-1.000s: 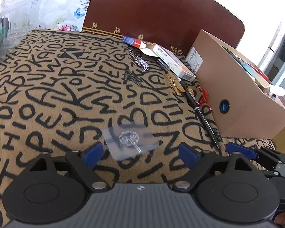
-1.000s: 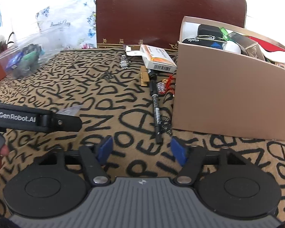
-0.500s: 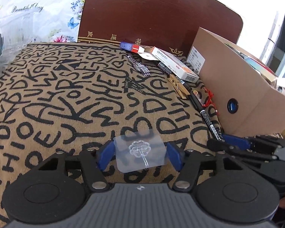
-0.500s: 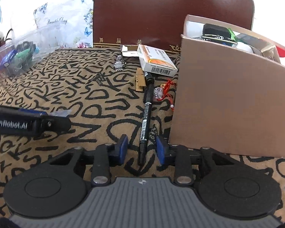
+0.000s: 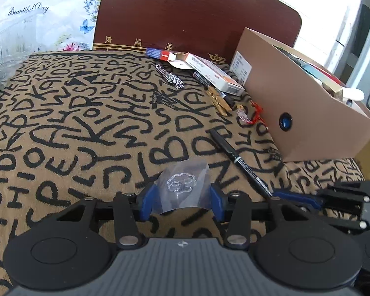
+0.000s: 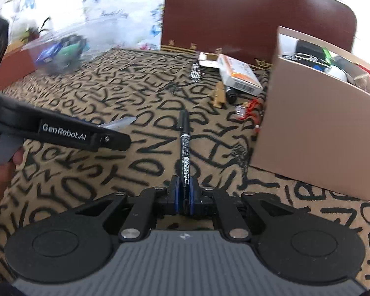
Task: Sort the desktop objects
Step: 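Grasp the clear plastic packet with the left tool while the right tool grasps the black marker, then carry the clear packet with the left tool while the right tool carries the marker over the box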
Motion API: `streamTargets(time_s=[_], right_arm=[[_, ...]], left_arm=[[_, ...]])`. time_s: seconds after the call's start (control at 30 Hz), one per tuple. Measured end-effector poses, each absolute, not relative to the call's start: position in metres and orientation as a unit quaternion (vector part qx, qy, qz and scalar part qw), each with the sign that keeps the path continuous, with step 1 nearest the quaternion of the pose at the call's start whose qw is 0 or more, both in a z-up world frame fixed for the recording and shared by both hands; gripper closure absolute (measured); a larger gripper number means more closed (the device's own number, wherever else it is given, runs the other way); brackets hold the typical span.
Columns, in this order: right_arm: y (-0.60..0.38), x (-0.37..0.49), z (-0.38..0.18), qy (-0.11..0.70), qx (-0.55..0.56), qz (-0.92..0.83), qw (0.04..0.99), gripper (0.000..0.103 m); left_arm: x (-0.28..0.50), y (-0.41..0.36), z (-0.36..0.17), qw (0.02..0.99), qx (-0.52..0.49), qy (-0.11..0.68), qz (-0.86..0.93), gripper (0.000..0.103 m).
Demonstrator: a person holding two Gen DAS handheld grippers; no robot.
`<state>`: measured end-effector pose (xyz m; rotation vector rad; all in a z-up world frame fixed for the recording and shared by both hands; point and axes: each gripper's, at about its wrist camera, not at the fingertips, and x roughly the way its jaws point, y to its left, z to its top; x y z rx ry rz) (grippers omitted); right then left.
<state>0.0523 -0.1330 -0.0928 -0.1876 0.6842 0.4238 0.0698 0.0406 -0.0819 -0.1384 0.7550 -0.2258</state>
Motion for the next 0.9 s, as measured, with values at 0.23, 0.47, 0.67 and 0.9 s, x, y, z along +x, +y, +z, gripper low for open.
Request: streamTargets(time_s=[0.23,0.47,0.67,0.9], right_arm=[[-0.124,0.069,-0.092,0.332,-0.073,0.204,0.918,0.096],[-0.123,0.080,-0.098,0.345,-0.055,0.211,0.913,0.095],[-0.132,0.060,-0.085,0.319,-0.031,0.215,0.922,0.097],[-0.148,0.042,-0.055,0.271,-0.013,0.222,0.937,0.097]], left_arm=[[0.075,0.038,-0.082,0.922,-0.065,0.368,-0.106,0.048],[0.074,0.035,-0.082,0.923,-0.049,0.368,-0.104,0.060],[0.065,0.037,-0.072,0.922,-0.071,0.366,-0.104,0.063],[0.052,0.026,-0.041,0.932,-0.072,0.333,-0.127,0.063]])
